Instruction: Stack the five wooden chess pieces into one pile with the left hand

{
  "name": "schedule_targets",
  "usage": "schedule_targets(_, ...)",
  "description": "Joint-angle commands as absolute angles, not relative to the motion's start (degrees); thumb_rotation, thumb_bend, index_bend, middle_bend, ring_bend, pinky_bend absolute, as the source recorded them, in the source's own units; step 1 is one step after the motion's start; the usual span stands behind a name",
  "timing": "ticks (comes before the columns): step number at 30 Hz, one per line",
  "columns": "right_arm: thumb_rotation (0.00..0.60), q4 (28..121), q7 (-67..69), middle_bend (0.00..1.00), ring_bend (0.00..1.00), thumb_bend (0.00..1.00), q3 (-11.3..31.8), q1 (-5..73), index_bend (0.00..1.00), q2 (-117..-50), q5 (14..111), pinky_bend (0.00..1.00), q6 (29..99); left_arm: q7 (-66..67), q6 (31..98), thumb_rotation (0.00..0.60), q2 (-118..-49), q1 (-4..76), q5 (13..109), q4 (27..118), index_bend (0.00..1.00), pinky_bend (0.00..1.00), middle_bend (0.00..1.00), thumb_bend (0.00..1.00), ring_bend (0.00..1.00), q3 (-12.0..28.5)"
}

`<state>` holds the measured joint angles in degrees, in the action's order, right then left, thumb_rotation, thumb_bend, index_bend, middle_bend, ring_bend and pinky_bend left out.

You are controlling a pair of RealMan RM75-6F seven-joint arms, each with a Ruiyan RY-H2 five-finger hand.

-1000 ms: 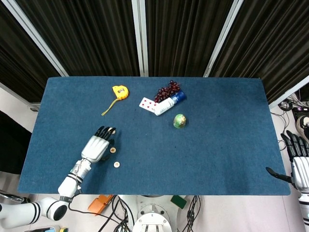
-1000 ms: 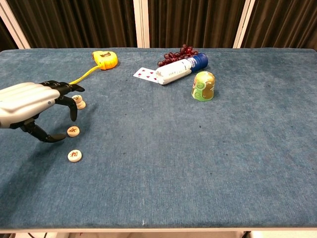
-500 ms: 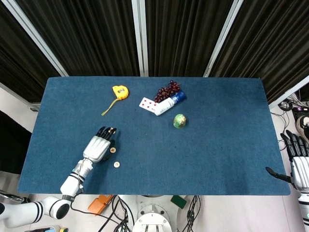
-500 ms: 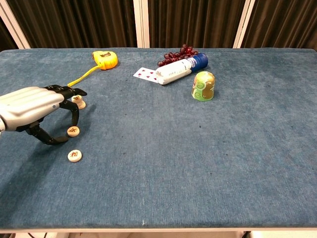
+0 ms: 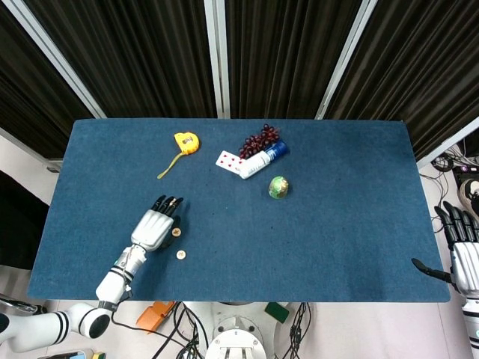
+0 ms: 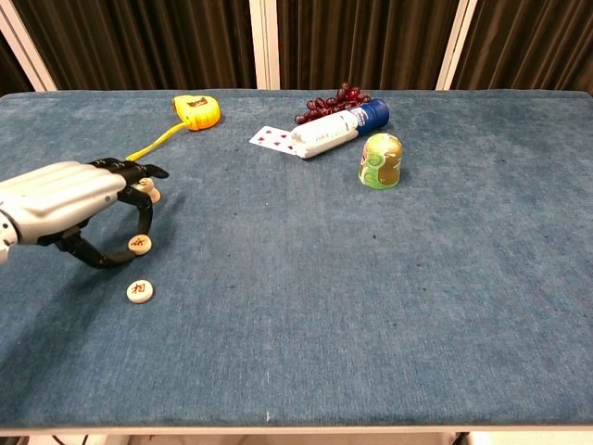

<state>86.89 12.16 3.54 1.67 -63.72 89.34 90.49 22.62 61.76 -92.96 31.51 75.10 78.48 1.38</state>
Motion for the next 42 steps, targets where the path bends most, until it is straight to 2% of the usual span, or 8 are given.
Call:
schedule_targets(1, 0.600, 86.88, 12.16, 0.00, 0.00, 0.12, 3.58, 1.66, 0.00, -63.70, 89.35, 0.00, 90.54, 21.78, 61.90, 0.600, -92.15, 31.65, 74.93, 79.63, 0.52, 0.00, 0.00, 0.37, 0.00, 2.35)
schedule_targets(8, 0.600, 86.80, 12.26, 0.00, 0.00, 0.12, 3.61, 1.91, 0.00, -63.81, 89.36, 0.00, 90.13, 20.32, 59.44, 0.600, -89.00, 34.04, 70.02, 83.56, 0.52, 0.00, 0.00, 0.37, 0.00, 8.16)
schedule_targets(15, 0.600, 86.71, 12.46, 0.00, 0.00, 0.12, 3.62, 1.65, 0.00, -63.78, 89.01, 0.00, 90.24, 23.88, 55.06, 0.600, -89.14, 37.90, 60.92, 81.70, 0.52, 0.00, 0.00, 0.36, 0.00, 12.59)
schedule_targets(24, 0.600, 86.45, 12.72, 0.00, 0.00, 0.12, 3.61, 1.50, 0.00, -63.82, 88.84, 0.00, 90.20, 27.51, 53.50, 0.600, -90.37, 39.79, 54.44, 79.04, 0.52, 0.00, 0.00, 0.34, 0.00, 12.42)
schedule_targets(42, 0.600, 86.10, 12.87, 0.00, 0.00, 0.12, 3.71, 1.65, 0.00, -64.01, 88.67, 0.00, 89.81, 28.59, 53.77, 0.600, -90.55, 41.13, 51.51, 78.12, 0.51, 0.00, 0.00, 0.32, 0.00, 11.22)
